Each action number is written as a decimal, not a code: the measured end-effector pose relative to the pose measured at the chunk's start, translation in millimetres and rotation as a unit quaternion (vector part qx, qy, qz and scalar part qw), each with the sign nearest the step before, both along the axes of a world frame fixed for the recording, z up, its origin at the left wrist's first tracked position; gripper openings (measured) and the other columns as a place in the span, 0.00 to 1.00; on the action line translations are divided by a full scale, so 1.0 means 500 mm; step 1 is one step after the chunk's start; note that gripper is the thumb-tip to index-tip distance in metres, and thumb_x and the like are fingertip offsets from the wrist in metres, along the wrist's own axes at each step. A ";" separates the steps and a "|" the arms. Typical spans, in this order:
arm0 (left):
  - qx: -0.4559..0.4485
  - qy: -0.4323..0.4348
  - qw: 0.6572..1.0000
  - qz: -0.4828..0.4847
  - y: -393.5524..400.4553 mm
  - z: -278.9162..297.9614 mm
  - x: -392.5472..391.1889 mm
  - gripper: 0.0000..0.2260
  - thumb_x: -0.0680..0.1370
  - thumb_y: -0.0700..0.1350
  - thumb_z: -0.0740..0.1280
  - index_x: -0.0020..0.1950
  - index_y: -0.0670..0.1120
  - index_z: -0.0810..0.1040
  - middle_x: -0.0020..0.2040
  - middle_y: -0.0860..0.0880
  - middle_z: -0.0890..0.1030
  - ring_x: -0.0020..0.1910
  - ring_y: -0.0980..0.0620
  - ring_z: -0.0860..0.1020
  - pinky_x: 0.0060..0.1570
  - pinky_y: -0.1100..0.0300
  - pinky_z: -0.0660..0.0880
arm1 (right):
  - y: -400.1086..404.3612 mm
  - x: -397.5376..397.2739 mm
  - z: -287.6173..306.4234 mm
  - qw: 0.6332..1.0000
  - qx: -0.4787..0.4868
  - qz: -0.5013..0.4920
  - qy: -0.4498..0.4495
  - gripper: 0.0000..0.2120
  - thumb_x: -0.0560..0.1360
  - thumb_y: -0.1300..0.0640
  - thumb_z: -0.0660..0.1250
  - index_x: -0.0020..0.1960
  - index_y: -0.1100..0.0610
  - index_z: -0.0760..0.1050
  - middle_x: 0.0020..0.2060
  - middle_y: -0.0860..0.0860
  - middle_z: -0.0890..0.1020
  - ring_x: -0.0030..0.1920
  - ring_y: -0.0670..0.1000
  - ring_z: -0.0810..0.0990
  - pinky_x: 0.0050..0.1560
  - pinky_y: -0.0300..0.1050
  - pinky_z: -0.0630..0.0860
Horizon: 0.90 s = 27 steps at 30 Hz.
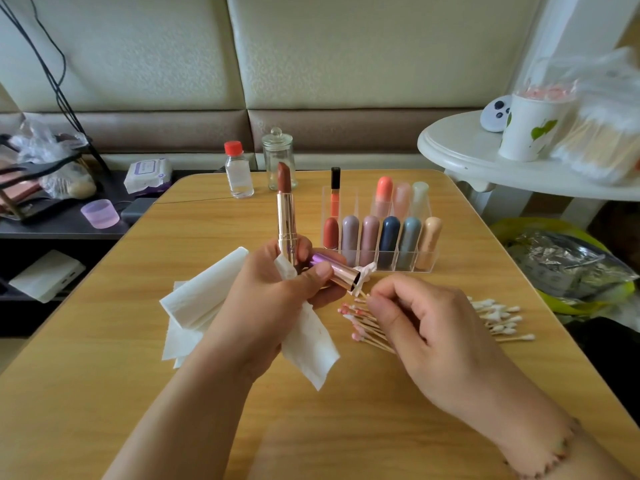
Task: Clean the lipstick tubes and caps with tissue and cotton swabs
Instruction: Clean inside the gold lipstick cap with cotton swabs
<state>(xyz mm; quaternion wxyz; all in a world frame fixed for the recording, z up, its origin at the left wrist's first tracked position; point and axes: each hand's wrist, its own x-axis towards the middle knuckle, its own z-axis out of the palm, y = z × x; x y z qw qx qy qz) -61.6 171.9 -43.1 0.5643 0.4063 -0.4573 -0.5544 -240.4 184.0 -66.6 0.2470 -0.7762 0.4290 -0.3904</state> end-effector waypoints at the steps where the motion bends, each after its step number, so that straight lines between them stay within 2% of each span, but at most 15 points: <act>1: -0.001 -0.006 1.000 0.004 0.000 0.001 0.001 0.11 0.77 0.29 0.64 0.41 0.42 0.67 0.32 0.50 0.80 0.37 0.52 0.83 0.41 0.61 0.80 | 0.000 -0.003 0.002 1.000 -0.010 -0.002 0.003 0.10 0.81 0.58 0.65 0.40 0.54 0.75 0.27 0.34 0.75 0.29 0.36 0.76 0.30 0.25 0.65; 4: -0.006 -0.022 0.999 0.035 -0.006 -0.001 0.010 0.11 0.77 0.29 0.65 0.41 0.43 0.68 0.35 0.48 0.80 0.39 0.50 0.83 0.42 0.59 0.80 | -0.009 -0.015 -0.002 0.999 -0.007 -0.017 0.029 0.12 0.82 0.55 0.62 0.40 0.46 0.71 0.29 0.37 0.75 0.29 0.44 0.74 0.29 0.32 0.64; 6: 0.006 -0.007 0.999 0.052 -0.011 -0.003 0.017 0.11 0.77 0.30 0.65 0.41 0.43 0.69 0.37 0.45 0.80 0.42 0.46 0.84 0.44 0.58 0.81 | -0.019 -0.025 -0.008 0.999 0.001 -0.035 0.026 0.14 0.81 0.55 0.62 0.38 0.45 0.70 0.28 0.39 0.75 0.28 0.45 0.74 0.28 0.32 0.64; 9: 0.044 0.056 0.997 0.034 -0.011 0.000 0.021 0.11 0.78 0.31 0.64 0.41 0.44 0.68 0.43 0.41 0.79 0.46 0.44 0.84 0.45 0.58 0.81 | -0.029 -0.034 -0.008 0.998 0.006 -0.058 0.001 0.14 0.80 0.55 0.62 0.36 0.46 0.72 0.26 0.44 0.75 0.26 0.46 0.73 0.26 0.36 0.68; 11: 0.068 0.107 0.992 0.009 -0.007 0.003 0.016 0.10 0.77 0.30 0.63 0.41 0.44 0.69 0.43 0.40 0.80 0.44 0.45 0.85 0.42 0.59 0.81 | -0.032 -0.037 -0.007 0.998 -0.001 -0.066 -0.002 0.13 0.80 0.54 0.62 0.37 0.47 0.72 0.27 0.46 0.76 0.26 0.46 0.74 0.27 0.38 0.70; 14: 0.098 0.142 0.985 -0.010 -0.004 0.004 0.011 0.10 0.77 0.30 0.62 0.41 0.43 0.69 0.41 0.40 0.81 0.42 0.46 0.85 0.39 0.60 0.81 | -0.031 -0.038 -0.003 0.997 -0.012 -0.083 0.000 0.11 0.77 0.46 0.62 0.38 0.46 0.73 0.29 0.45 0.78 0.29 0.46 0.76 0.28 0.37 0.70; 17: 0.113 0.143 0.983 -0.001 -0.005 0.003 0.016 0.10 0.78 0.31 0.62 0.41 0.43 0.69 0.40 0.41 0.82 0.43 0.46 0.85 0.41 0.59 0.82 | -0.028 -0.037 -0.003 0.991 -0.031 -0.126 0.024 0.11 0.74 0.40 0.62 0.41 0.45 0.76 0.34 0.41 0.80 0.34 0.44 0.79 0.31 0.39 0.73; 19: 0.121 0.143 0.982 0.013 -0.008 0.002 0.020 0.10 0.78 0.31 0.62 0.41 0.43 0.69 0.41 0.41 0.83 0.43 0.46 0.85 0.43 0.58 0.82 | -0.030 -0.041 -0.006 0.984 -0.043 -0.157 0.069 0.07 0.74 0.42 0.66 0.40 0.44 0.76 0.31 0.41 0.79 0.33 0.43 0.78 0.29 0.41 0.70; 21: 0.126 0.145 0.981 0.023 -0.011 0.000 0.022 0.09 0.78 0.31 0.62 0.42 0.43 0.69 0.42 0.40 0.83 0.43 0.46 0.85 0.44 0.58 0.82 | -0.029 -0.041 -0.007 0.971 -0.035 -0.177 0.154 0.07 0.74 0.44 0.70 0.41 0.44 0.76 0.30 0.39 0.77 0.29 0.41 0.73 0.28 0.38 0.64; 23: 0.128 0.155 0.980 0.012 -0.013 -0.004 0.021 0.08 0.76 0.32 0.64 0.41 0.43 0.69 0.42 0.40 0.83 0.43 0.46 0.84 0.42 0.59 0.82 | -0.027 -0.039 -0.012 0.951 -0.030 -0.189 0.241 0.08 0.74 0.40 0.69 0.44 0.43 0.77 0.34 0.38 0.77 0.31 0.39 0.71 0.29 0.35 0.62; 24: 0.128 0.167 0.978 -0.004 -0.012 -0.006 0.019 0.08 0.74 0.33 0.65 0.41 0.43 0.69 0.42 0.40 0.83 0.42 0.46 0.84 0.41 0.59 0.82 | -0.026 -0.039 -0.014 0.945 -0.051 -0.193 0.257 0.10 0.74 0.37 0.67 0.47 0.43 0.77 0.37 0.37 0.77 0.34 0.40 0.72 0.31 0.35 0.63; 25: 0.131 0.183 0.974 -0.022 -0.010 -0.005 0.014 0.07 0.72 0.34 0.66 0.40 0.43 0.69 0.42 0.40 0.82 0.42 0.47 0.84 0.40 0.59 0.82 | -0.025 -0.038 -0.015 0.946 -0.086 -0.192 0.248 0.14 0.74 0.34 0.64 0.49 0.42 0.78 0.40 0.37 0.77 0.37 0.40 0.73 0.32 0.35 0.65; 27: 0.141 0.218 0.964 -0.059 -0.004 -0.007 0.001 0.07 0.70 0.34 0.67 0.40 0.43 0.70 0.40 0.41 0.81 0.40 0.47 0.83 0.40 0.58 0.82 | -0.023 -0.031 -0.010 0.968 -0.131 -0.159 0.142 0.21 0.74 0.32 0.63 0.57 0.45 0.79 0.46 0.37 0.77 0.44 0.39 0.74 0.39 0.35 0.70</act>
